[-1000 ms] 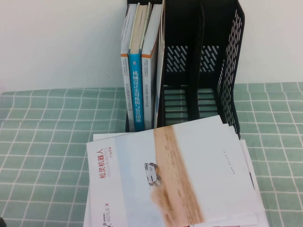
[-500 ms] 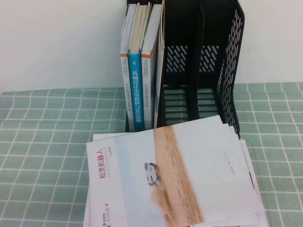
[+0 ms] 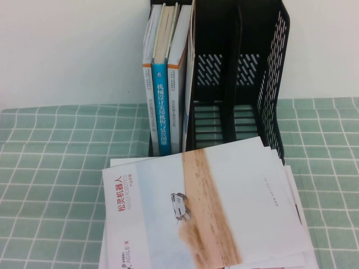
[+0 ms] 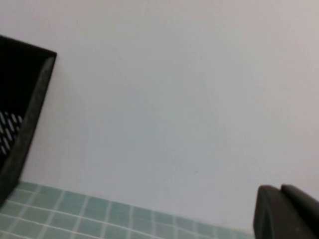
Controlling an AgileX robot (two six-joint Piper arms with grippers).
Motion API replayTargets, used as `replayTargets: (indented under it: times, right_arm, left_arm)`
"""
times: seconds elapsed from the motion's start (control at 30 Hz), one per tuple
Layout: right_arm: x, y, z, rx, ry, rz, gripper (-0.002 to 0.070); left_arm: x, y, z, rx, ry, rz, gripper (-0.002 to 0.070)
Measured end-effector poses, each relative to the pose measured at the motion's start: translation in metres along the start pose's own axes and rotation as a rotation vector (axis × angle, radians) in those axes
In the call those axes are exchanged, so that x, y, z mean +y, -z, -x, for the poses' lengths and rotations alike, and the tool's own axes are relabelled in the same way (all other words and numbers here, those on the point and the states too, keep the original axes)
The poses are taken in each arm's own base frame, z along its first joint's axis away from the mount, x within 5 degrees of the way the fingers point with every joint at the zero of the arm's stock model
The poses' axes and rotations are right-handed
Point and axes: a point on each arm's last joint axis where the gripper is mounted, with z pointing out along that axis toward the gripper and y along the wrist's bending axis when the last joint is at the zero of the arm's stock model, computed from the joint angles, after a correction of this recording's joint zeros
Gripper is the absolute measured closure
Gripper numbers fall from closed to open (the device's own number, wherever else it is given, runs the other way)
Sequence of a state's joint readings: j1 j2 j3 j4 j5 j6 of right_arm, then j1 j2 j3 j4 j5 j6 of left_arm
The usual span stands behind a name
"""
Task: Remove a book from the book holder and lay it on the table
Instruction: Hold the bookshelf
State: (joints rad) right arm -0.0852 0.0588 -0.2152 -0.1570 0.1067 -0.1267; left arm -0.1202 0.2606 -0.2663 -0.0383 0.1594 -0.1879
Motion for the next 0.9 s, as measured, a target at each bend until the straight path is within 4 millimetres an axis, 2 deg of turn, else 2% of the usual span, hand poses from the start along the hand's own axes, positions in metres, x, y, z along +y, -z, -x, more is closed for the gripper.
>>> replayTargets:
  times: [0.1,0.17,0.33,0.4,0.53,0.63,0.77,0.9]
  right_arm:
    - [-0.002,-0.007,0.007,-0.029,0.194,-0.009,0.0678]
    - [-0.001,-0.013,0.013,-0.083,0.23,-0.008,0.0678]
    - [0.001,-0.034,0.021,-0.14,-0.025,0.029,0.0678]
    - [0.004,-0.044,0.021,-0.136,-0.077,0.063,0.0678]
    - [0.018,-0.068,0.016,-0.123,-0.082,0.203,0.0678]
    - [0.031,-0.086,0.013,-0.083,-0.083,0.338,0.0678]
    - [0.043,-0.111,0.011,-0.025,-0.084,0.478,0.0678]
    - [0.055,-0.132,0.012,0.009,-0.046,0.582,0.0678]
  left_arm:
    - [-0.001,-0.013,0.007,-0.051,0.014,-0.007,0.0678]
    - [-0.002,-0.022,0.012,-0.064,0.044,-0.008,0.0678]
    - [-0.009,-0.05,0.04,-0.024,0.033,-0.009,0.0678]
    - [-0.017,-0.064,0.052,-0.003,0.018,-0.035,0.0678]
    - [-0.043,-0.091,0.077,0.09,-0.004,-0.121,0.0678]
    - [-0.068,-0.114,0.086,0.207,-0.029,-0.186,0.0678]
    - [-0.103,-0.145,0.084,0.334,-0.06,-0.255,0.0678]
    - [-0.125,-0.174,0.076,0.458,-0.055,-0.266,0.0678]
